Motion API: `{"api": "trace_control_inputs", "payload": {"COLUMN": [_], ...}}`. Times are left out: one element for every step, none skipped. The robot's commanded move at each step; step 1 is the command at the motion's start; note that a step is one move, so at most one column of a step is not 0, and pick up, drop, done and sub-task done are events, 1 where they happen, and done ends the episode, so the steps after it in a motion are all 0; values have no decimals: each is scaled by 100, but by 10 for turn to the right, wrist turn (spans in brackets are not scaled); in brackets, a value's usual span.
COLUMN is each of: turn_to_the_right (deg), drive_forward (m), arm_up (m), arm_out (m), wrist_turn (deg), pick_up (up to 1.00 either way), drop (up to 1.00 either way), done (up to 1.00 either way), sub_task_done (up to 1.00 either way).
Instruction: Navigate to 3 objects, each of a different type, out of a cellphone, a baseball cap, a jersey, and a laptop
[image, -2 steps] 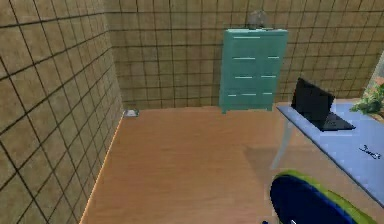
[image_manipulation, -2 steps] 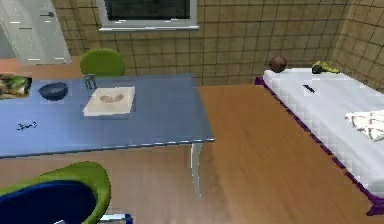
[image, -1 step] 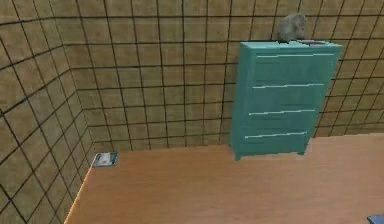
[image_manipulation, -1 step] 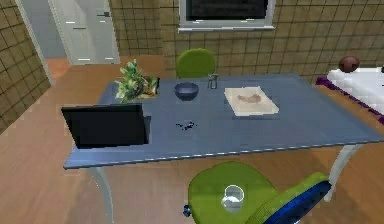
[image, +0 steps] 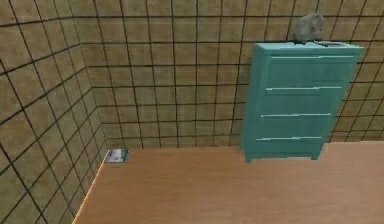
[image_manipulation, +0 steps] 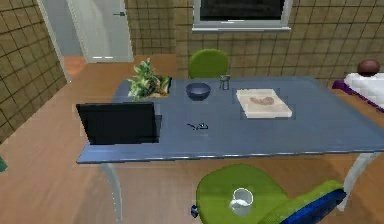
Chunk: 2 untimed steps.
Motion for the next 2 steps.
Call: {"api": "trace_control_inputs", "payload": {"turn_to_the_right": [0,360], "drive_forward": [15,0], "arm_up": [0,0], "arm_out": [0,0], "wrist_turn": [0,0], "pick_up": [0,0], "drop": [0,0], "done": [0,0], "sub_task_done": [0,0]}}
